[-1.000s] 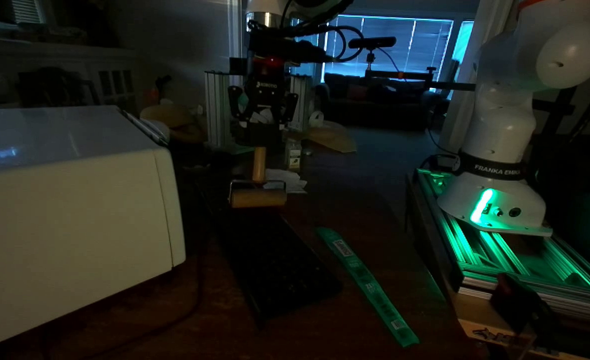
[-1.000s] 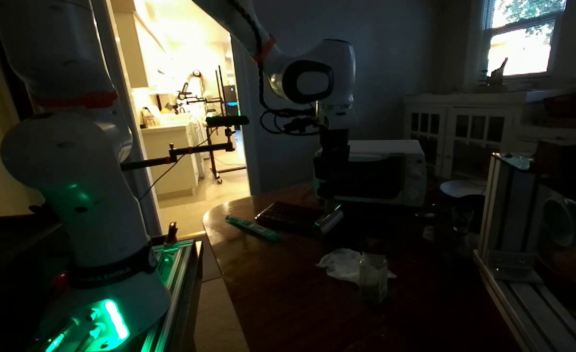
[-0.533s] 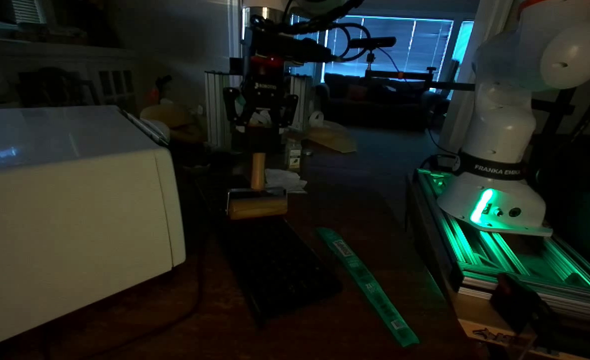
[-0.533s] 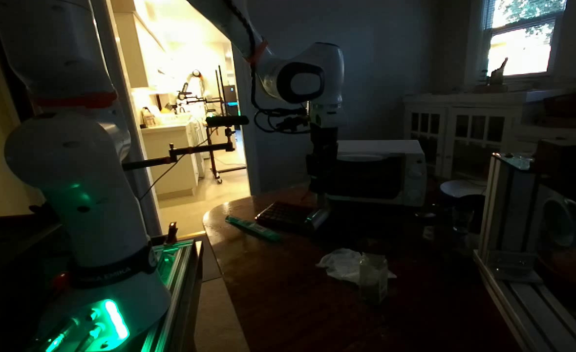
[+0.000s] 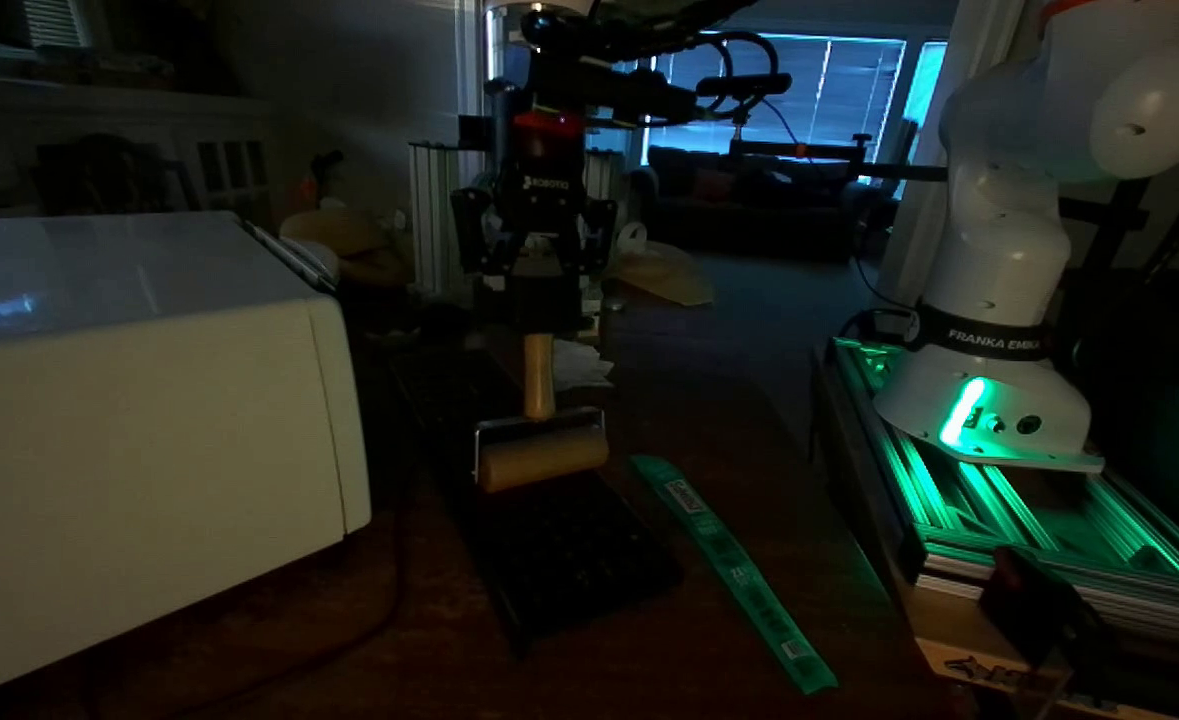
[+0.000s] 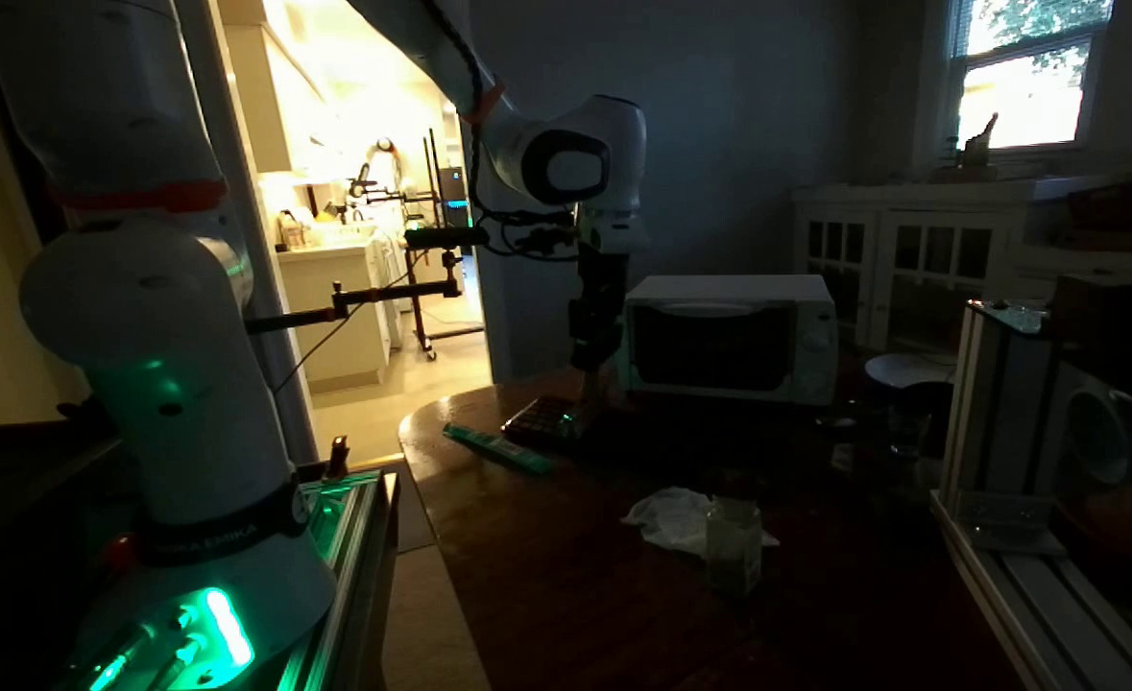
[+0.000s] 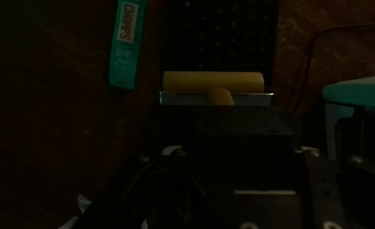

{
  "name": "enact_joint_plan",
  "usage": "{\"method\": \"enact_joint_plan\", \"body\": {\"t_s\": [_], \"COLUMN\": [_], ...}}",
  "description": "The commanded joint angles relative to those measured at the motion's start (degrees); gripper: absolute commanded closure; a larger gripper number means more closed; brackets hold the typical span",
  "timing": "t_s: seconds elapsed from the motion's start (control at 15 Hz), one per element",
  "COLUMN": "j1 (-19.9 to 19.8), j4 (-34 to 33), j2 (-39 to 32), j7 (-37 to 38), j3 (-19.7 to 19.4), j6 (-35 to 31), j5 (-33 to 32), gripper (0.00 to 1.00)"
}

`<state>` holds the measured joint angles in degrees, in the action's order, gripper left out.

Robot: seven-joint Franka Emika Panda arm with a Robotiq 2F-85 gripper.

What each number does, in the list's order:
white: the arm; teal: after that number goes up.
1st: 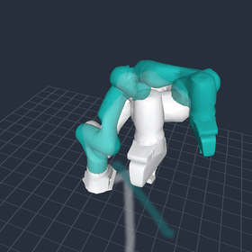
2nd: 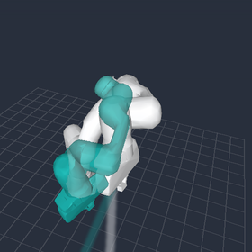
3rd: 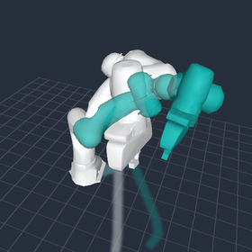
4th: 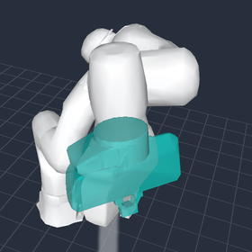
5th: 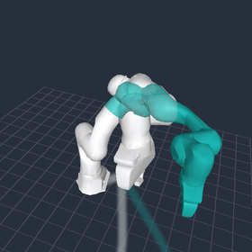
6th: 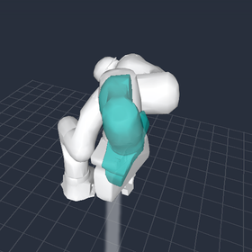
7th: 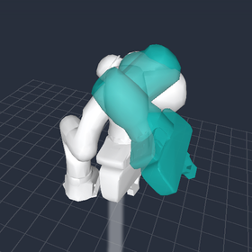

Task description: Pick up the roller and then move it around on the keyboard

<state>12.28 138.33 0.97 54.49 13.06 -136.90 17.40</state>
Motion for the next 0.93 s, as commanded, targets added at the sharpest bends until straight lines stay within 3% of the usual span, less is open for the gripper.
{"method": "enact_joint_plan", "body": {"t_s": [0.0,0.6,0.87], "j1": [1.5,4.5,4.9], "j4": [2.0,2.8,2.9], "j2": [1.9,3.9,3.5], "j7": [-1.6,-2.0,-1.3], "j3": [1.2,3.8,4.2], "j6": [0.2,0.7,1.0], "j5": [5.1,13.6,14.2], "gripper": [0.67,0.67,0.67]}}
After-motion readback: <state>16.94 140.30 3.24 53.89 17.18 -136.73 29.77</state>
